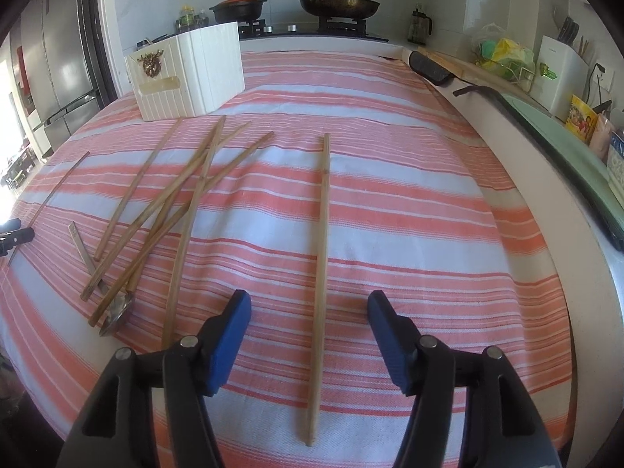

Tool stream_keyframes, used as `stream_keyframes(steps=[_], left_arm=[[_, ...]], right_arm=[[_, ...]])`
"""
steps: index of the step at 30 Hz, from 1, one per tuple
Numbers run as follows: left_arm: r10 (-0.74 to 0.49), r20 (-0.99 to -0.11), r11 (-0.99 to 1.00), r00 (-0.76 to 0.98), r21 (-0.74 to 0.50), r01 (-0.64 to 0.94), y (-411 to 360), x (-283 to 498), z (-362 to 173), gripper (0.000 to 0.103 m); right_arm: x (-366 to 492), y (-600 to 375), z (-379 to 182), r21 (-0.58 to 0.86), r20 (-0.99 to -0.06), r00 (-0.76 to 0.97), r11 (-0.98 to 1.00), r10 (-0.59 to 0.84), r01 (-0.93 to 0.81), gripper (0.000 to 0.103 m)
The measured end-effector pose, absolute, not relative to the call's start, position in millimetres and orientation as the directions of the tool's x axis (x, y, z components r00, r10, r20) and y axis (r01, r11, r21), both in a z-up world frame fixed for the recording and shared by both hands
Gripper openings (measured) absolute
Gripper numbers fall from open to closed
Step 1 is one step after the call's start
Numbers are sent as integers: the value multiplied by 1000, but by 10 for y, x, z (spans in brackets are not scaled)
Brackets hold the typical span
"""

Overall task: Organize utensils
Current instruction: 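Lower the left gripper onto the lone chopstick and close on it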

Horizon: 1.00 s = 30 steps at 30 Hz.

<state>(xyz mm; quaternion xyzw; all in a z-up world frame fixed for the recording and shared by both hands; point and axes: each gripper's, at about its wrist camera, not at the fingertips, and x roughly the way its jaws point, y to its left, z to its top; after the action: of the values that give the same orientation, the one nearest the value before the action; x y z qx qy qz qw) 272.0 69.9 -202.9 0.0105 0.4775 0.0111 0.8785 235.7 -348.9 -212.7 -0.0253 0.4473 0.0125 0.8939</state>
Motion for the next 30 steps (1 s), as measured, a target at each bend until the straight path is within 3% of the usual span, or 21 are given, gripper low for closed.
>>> stream_keyframes(steps=[9, 12, 18, 22, 28, 29, 30], left_arm=[[-25, -882, 999, 470, -7, 41, 752, 2803, -2009, 102], [-98, -892, 993, 441, -59, 102, 782, 2910, -1894, 101], [-106, -898, 984, 428, -32, 176, 719, 3324, -1745, 100], [-75, -917, 977, 391, 10, 212, 618, 3637, -1822, 82], [-69, -937, 985, 342, -10, 173, 644, 4022, -1920, 48], [-67, -935, 985, 347, -7, 172, 632, 4059, -1912, 28], [-60, -935, 985, 351, 2, 173, 623, 4089, -1904, 17]], right_arm=[[2467, -3482, -2090, -34, -854, 520, 998, 1, -57, 64], [2572, -3527, -2046, -11, -897, 441, 996, 28, -85, 64], [2880, -3627, -1994, 37, -929, 365, 995, 69, -93, 64], [3205, -3587, -2060, 29, -938, 341, 995, 61, -98, 63], [3776, -3484, -2073, -5, -943, 332, 994, 31, -105, 46], [3865, -3485, -2067, -7, -942, 334, 995, 26, -95, 33], [3950, -3480, -2062, -12, -943, 334, 996, 18, -87, 12]])
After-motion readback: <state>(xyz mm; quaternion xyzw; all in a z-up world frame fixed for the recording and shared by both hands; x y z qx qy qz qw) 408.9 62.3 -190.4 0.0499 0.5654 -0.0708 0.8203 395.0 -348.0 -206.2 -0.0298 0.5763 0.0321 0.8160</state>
